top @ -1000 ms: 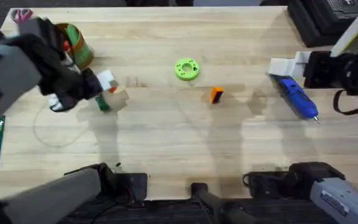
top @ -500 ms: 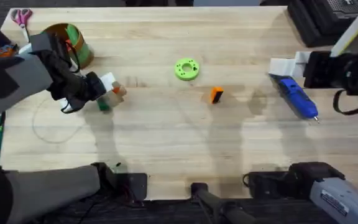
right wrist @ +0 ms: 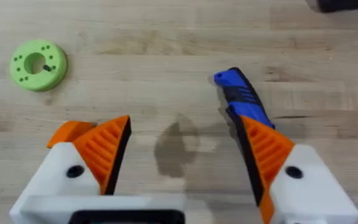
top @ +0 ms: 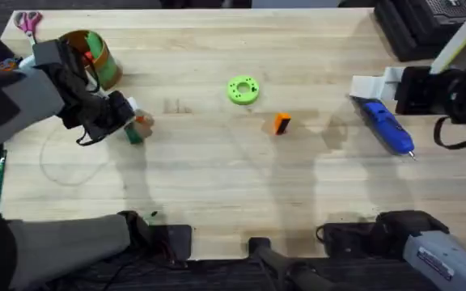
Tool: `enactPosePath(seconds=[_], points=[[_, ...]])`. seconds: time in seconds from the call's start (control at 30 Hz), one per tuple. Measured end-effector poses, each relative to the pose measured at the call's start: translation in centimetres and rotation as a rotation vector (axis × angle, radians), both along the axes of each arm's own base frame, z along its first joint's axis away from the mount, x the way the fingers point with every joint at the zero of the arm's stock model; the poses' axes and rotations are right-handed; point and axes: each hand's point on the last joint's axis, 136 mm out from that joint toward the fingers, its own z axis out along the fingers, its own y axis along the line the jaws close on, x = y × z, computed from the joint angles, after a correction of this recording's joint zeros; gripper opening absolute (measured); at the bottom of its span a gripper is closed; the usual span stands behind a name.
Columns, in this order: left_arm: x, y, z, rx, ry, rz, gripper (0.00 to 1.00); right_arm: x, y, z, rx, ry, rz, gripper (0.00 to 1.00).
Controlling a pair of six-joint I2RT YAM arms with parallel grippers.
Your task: Pick up the gripper from the table and insert it into the empty holder that is missing its gripper. Then pick up a screw, insert it into the mounting hole, and use the screwdriver to tighten it. Finally, clean up the table by picking up the vegetable and placing it into the bucket.
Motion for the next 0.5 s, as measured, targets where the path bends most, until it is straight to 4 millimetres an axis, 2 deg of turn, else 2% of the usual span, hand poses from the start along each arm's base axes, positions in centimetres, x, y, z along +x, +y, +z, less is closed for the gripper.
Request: enactPosePath(seconds=[0.1, 0.13, 0.33, 0.4, 0.5], points=[[-0.2, 0.3, -0.3, -0.004, 0.012, 0.012, 0.931, 0.0, 0.0, 0.0, 0.0, 0.0, 0.0, 0.994], [-0.2, 0.1, -0.4, -0.011, 0.011, 0.009, 0.971, 0.0, 0.0, 0.0, 0.0, 0.0, 0.0, 0.993], [0.1, -1.8, 0.5, -0.099, -0.042, -0.051, 0.985, 0.0, 0.0, 0.0, 0.0, 0.0, 0.0, 0.994], [0.3, -2.5, 1.9, -0.115, -0.089, -0.075, 0.985, 0.0, 0.0, 0.0, 0.0, 0.0, 0.0, 0.994], [1.1, -3.7, 5.3, -0.13, -0.215, -0.126, 0.987, 0.0, 0.0, 0.0, 0.0, 0.0, 0.0, 0.994]])
